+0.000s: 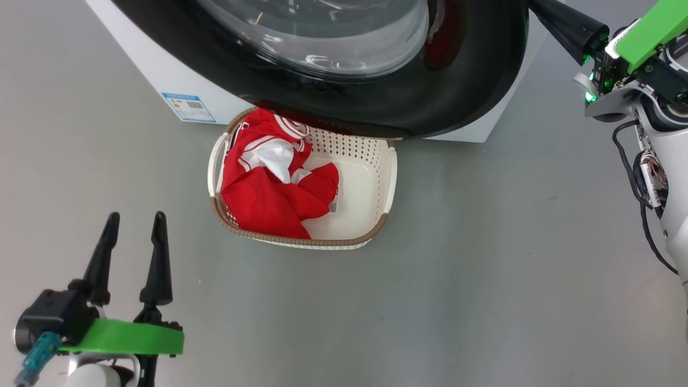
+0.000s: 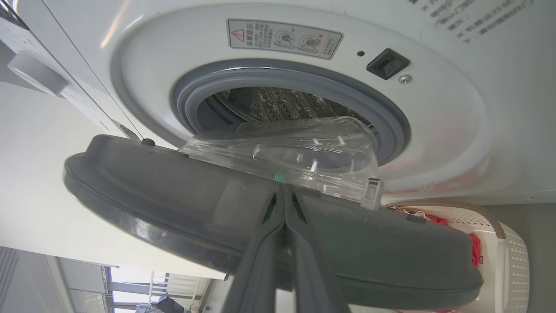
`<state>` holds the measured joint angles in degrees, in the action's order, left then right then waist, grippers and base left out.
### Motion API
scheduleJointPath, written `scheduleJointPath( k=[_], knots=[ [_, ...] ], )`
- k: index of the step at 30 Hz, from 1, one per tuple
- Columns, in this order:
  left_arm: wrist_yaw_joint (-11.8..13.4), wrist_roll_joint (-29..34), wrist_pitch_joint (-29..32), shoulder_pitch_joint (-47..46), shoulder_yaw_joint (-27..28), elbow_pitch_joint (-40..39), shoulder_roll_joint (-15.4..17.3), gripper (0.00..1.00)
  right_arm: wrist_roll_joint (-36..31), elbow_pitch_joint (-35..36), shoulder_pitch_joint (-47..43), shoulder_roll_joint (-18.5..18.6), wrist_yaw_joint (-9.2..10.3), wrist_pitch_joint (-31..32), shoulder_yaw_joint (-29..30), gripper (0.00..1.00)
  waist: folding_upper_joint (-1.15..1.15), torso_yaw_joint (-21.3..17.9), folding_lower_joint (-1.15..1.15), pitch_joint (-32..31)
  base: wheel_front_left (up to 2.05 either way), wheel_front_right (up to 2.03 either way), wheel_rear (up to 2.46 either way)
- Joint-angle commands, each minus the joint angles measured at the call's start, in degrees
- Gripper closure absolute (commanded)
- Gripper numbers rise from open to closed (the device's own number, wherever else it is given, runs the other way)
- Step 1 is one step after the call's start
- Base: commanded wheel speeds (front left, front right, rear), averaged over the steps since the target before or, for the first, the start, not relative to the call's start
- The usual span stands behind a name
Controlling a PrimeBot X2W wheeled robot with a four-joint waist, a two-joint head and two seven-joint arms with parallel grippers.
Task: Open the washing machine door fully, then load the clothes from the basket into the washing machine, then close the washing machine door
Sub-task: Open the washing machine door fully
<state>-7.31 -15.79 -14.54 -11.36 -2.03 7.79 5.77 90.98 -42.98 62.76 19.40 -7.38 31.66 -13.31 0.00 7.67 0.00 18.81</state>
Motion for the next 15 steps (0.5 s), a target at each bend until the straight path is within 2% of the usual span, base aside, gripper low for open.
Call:
scheduleJointPath(
  k=[1,11,13,14,15],
  knots=[
    [-0.2,0.5,-0.5,0.4,2.1,-1.2,1.7,0.00,0.9,2.1,-1.1,-0.7,-0.11,-0.4,0.1,1.00,0.00,-0.2,0.00,-0.2,0.00,0.00,0.00],
    [-0.2,0.7,-0.5,1.2,2.3,-1.3,1.8,0.00,0.1,7.9,-3.9,0.7,-0.11,-3.4,1.8,1.00,0.00,-1.2,0.00,-1.1,0.00,0.00,0.00],
    [-0.2,0.7,-0.5,1.4,2.4,-1.4,1.8,0.00,-0.2,10.3,-5.2,1.3,-0.11,-3.8,2.0,0.80,0.00,-1.4,0.00,-1.3,0.00,0.00,0.00],
    [-0.2,0.7,-0.5,1.4,2.4,-1.4,1.8,0.00,-0.4,11.7,-6.0,1.6,-0.11,-4.0,2.1,0.64,0.00,-1.5,0.00,-1.4,0.00,0.00,0.00],
    [-0.2,0.6,-0.5,1.5,2.5,-1.5,1.8,0.00,-0.6,13.2,-6.8,1.9,-0.11,-4.3,2.2,0.44,0.00,-1.6,0.00,-1.5,0.00,0.00,0.00]
  ],
)
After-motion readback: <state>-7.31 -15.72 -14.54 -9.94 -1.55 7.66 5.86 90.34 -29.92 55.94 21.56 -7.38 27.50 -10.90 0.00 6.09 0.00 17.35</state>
